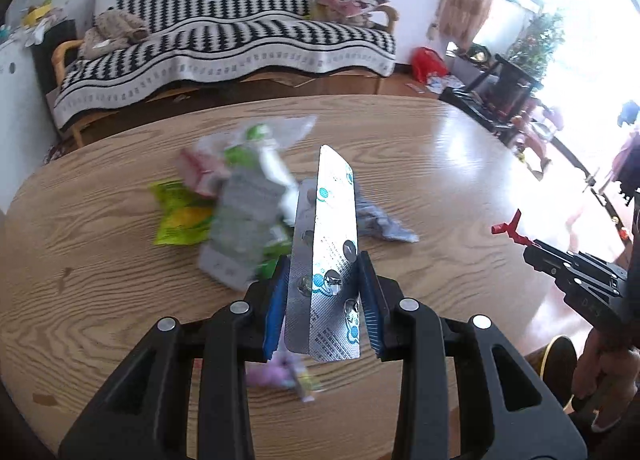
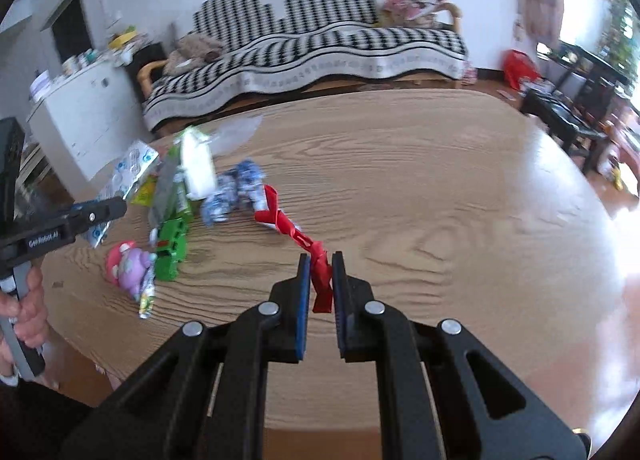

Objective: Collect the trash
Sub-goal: 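Carry the blister pack and red piece to the bin and release both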

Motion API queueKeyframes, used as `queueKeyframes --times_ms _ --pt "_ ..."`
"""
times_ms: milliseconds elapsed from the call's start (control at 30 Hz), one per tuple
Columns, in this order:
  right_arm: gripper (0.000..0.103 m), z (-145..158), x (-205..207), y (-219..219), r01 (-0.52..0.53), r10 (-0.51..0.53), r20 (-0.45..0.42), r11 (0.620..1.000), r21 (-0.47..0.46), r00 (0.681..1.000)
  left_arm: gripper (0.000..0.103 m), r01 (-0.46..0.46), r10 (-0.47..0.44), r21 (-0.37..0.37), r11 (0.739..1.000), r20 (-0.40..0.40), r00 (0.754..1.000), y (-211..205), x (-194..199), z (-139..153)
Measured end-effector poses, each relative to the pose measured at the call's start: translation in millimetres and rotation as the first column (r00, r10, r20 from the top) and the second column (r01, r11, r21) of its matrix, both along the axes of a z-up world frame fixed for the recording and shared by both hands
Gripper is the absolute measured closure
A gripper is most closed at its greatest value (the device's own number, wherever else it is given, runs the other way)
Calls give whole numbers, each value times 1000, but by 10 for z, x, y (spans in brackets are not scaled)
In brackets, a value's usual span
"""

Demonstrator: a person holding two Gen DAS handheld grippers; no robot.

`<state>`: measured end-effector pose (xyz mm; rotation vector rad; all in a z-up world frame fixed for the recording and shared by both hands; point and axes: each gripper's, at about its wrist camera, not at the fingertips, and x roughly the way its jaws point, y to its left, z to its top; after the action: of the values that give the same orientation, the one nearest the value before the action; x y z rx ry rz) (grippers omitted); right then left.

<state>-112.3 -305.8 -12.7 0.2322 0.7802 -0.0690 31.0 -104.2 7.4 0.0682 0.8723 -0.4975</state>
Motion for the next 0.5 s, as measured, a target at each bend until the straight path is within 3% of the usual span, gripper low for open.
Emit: queueKeyframes --times_ms 300,500 --pt "92 65 -1097 -1062 257 -257 -11 966 -10 966 70 165 -166 -68 984 -19 986 -1143 -435 55" --pt "92 -2 -2145 -1876 441 -441 -36 898 -18 897 70 350 -354 -76 934 -50 934 -2237 -1145 -28"
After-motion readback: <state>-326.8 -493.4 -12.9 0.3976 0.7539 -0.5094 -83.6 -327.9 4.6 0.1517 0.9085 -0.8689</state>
